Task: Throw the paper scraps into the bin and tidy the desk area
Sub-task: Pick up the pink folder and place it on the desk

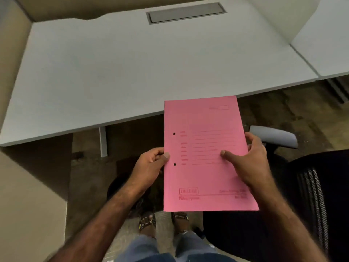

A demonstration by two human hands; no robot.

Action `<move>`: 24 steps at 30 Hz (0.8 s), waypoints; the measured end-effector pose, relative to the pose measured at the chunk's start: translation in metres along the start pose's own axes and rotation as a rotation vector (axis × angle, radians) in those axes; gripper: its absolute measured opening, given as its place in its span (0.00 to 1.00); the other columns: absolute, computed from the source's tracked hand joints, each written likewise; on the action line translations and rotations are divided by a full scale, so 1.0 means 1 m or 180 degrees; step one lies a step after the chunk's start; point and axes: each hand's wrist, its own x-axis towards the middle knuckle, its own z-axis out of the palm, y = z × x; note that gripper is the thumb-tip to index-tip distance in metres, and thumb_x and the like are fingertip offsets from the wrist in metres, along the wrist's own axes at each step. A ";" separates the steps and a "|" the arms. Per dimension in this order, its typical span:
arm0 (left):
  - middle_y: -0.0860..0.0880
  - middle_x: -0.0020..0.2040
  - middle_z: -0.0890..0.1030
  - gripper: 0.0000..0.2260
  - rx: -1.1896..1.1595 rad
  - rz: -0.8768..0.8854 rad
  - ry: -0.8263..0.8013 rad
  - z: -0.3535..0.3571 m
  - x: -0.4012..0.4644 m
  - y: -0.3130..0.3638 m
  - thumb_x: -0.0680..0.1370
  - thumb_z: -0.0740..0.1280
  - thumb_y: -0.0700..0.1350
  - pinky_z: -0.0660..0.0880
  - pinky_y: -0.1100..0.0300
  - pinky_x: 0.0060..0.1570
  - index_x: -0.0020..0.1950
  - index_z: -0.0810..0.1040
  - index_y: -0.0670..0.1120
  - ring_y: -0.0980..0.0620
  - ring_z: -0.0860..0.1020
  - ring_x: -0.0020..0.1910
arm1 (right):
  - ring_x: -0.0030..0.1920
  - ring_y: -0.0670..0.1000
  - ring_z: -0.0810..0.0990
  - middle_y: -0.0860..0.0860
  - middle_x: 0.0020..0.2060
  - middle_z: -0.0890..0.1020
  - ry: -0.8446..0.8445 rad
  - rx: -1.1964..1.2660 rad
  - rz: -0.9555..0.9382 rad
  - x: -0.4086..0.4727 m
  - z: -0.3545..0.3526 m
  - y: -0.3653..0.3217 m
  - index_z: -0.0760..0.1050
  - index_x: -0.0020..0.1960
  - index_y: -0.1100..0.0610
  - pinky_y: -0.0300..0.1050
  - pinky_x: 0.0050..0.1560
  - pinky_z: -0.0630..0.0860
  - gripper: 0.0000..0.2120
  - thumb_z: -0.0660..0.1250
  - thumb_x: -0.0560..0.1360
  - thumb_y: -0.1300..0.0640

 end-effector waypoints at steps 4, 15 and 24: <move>0.55 0.53 0.88 0.10 -0.0135 0.0007 0.0290 -0.015 0.000 0.000 0.86 0.63 0.52 0.79 0.47 0.61 0.61 0.84 0.58 0.54 0.86 0.55 | 0.58 0.52 0.80 0.51 0.69 0.72 -0.0259 -0.0045 -0.0093 0.013 0.016 -0.015 0.61 0.77 0.44 0.46 0.43 0.79 0.45 0.83 0.68 0.53; 0.55 0.60 0.86 0.12 -0.0214 0.0020 0.0888 -0.078 0.028 0.002 0.85 0.64 0.52 0.74 0.57 0.49 0.66 0.83 0.60 0.50 0.83 0.57 | 0.59 0.54 0.81 0.51 0.69 0.71 -0.0536 -0.0147 -0.0212 0.038 0.076 -0.079 0.59 0.79 0.45 0.55 0.51 0.83 0.49 0.83 0.67 0.57; 0.59 0.53 0.87 0.12 -0.0353 0.0303 0.1392 -0.149 0.068 0.021 0.80 0.73 0.47 0.82 0.66 0.47 0.63 0.84 0.56 0.63 0.84 0.52 | 0.58 0.54 0.82 0.52 0.68 0.74 -0.0570 -0.0021 -0.0395 0.063 0.133 -0.139 0.60 0.79 0.48 0.56 0.53 0.82 0.49 0.83 0.67 0.60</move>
